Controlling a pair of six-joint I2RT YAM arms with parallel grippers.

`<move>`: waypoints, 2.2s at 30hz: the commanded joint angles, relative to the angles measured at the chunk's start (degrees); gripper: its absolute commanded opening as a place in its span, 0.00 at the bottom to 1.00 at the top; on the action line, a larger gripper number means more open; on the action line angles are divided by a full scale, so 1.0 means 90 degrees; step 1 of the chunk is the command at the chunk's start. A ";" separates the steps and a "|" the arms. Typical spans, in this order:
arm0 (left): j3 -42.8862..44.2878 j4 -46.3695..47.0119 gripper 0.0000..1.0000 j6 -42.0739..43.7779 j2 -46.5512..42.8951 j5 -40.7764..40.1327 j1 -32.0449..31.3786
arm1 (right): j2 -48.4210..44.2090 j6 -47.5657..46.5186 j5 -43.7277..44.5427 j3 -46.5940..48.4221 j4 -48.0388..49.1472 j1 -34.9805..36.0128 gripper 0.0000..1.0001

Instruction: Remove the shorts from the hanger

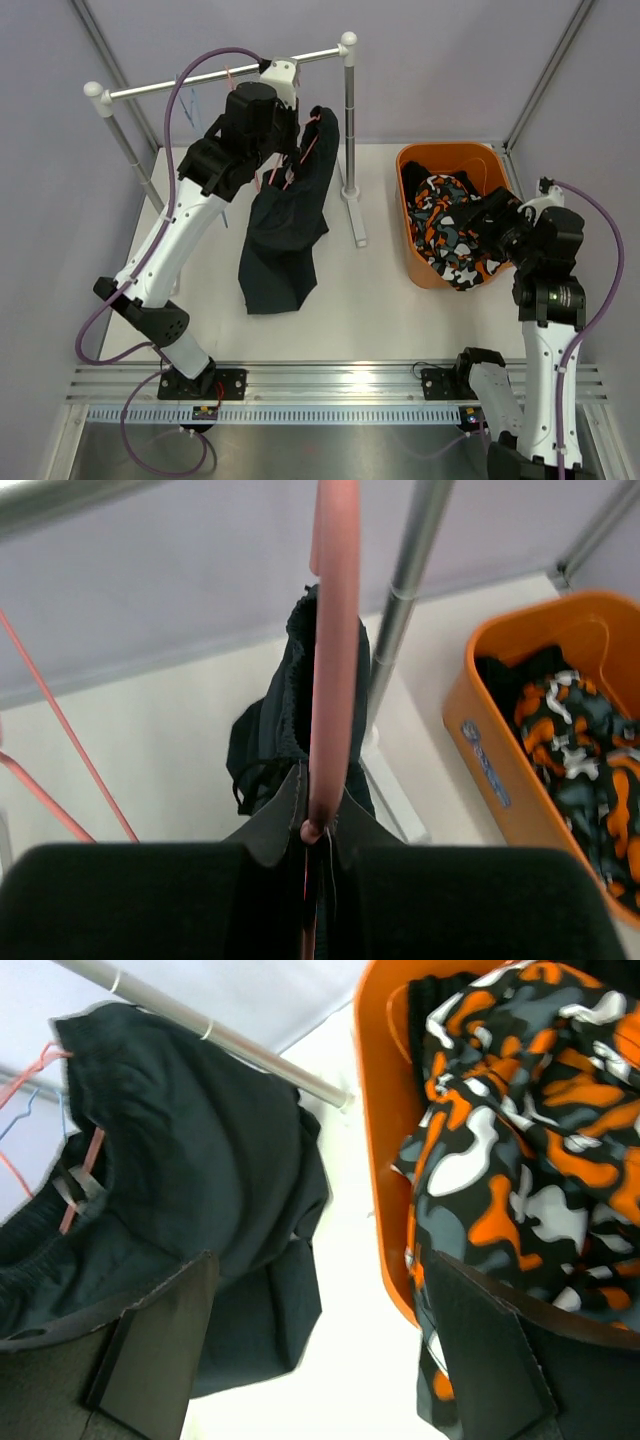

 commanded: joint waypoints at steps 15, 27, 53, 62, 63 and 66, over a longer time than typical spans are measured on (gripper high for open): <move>-0.2966 0.0039 0.00 -0.0004 -0.2787 0.0365 -0.1510 | 0.2204 -0.0174 0.2345 0.1617 0.0029 0.4415 0.89; -0.3621 0.0186 0.00 -0.0199 -0.2973 0.0111 -0.2126 | 0.3992 0.0207 0.3811 0.2623 0.0127 0.6213 0.85; -0.3573 0.0050 0.00 -0.0160 -0.3207 0.0032 -0.2204 | 0.4666 0.0402 0.4485 0.2477 -0.0010 0.6380 0.49; -0.3553 -0.0175 0.00 -0.0101 -0.3246 -0.0114 -0.2204 | 0.4394 0.0304 0.5343 0.2516 -0.0468 0.6370 0.08; -0.3543 -0.0204 0.00 -0.0101 -0.3265 -0.0095 -0.2204 | 0.4374 0.0275 0.5451 0.2565 -0.0527 0.6370 0.05; -0.3573 -0.0302 0.00 -0.0111 -0.3392 -0.0027 -0.2204 | 0.4393 0.0217 0.5793 0.2741 -0.0791 0.6322 0.00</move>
